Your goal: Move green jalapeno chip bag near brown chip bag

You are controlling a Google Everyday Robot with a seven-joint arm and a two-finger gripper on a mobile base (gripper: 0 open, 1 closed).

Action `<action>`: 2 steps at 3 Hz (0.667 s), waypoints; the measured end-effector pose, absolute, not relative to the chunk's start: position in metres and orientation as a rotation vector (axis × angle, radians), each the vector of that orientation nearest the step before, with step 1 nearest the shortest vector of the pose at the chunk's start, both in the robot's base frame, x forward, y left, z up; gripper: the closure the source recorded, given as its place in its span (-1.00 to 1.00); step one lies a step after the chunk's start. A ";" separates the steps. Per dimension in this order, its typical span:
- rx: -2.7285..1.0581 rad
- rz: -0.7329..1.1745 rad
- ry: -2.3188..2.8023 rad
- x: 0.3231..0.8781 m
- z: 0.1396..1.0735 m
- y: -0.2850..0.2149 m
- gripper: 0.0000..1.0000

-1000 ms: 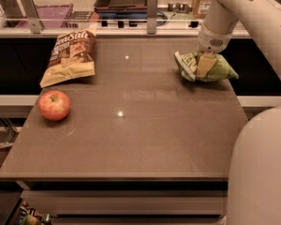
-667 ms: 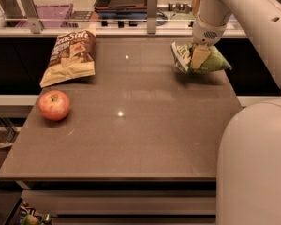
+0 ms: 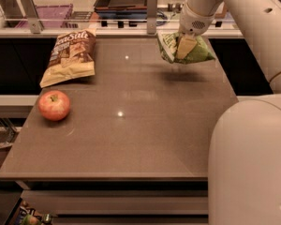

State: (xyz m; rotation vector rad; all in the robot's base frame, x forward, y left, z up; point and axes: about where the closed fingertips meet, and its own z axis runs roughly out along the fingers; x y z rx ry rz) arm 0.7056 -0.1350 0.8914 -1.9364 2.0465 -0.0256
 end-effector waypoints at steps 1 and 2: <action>-1.943 0.010 1.963 0.712 0.901 -0.110 1.00; -1.942 0.090 1.842 0.717 0.908 -0.077 1.00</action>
Offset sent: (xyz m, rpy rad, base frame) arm 0.0075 0.0911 0.0334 0.2543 -0.0773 0.2085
